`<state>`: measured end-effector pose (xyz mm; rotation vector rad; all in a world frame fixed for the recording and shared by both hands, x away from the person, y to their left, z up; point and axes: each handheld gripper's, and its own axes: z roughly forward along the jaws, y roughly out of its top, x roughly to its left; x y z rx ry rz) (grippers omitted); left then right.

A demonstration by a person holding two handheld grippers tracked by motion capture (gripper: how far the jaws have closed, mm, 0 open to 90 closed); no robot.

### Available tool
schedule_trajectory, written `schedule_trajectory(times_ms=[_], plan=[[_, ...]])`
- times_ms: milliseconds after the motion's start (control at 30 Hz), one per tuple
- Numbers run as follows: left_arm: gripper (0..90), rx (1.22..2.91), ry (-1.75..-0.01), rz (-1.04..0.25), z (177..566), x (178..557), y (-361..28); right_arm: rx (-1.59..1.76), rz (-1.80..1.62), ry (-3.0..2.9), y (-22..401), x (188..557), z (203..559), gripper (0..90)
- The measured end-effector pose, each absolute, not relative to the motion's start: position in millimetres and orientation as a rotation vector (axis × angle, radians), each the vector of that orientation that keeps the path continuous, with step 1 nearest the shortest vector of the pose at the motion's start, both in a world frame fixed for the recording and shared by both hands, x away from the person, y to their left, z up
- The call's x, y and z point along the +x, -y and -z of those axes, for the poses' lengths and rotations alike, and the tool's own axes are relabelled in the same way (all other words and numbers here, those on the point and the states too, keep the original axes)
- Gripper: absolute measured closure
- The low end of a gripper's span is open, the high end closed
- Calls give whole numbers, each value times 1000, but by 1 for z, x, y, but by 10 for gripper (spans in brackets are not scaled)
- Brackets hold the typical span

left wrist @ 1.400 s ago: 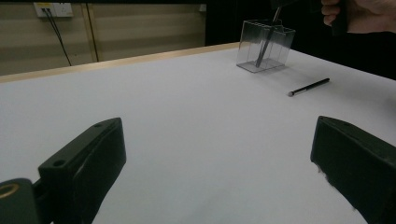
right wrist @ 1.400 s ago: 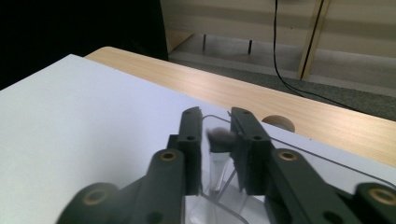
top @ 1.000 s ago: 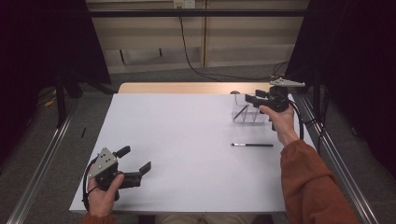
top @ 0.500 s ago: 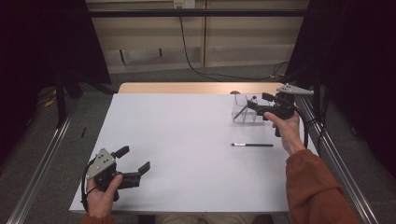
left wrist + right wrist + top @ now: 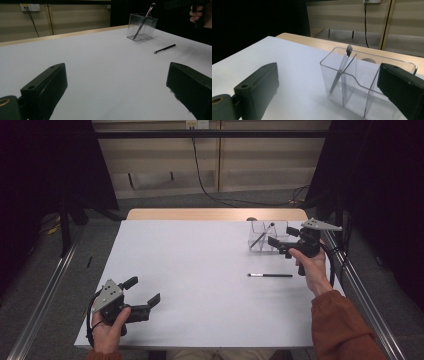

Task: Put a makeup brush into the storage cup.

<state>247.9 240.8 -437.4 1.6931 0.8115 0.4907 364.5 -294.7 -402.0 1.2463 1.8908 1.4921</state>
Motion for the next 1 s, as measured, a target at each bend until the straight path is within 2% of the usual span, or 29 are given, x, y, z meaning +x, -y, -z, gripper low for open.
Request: schedule_trajectory(times_ms=[300, 1000], plan=[[32, 1693, -814, -492, 437, 247, -241, 1246, -1516, -1882, 298, 351, 402, 32], [32, 1693, -810, -488, 438, 248, -242, 1191, -1479, -1893, 300, 289, 411, 19]])
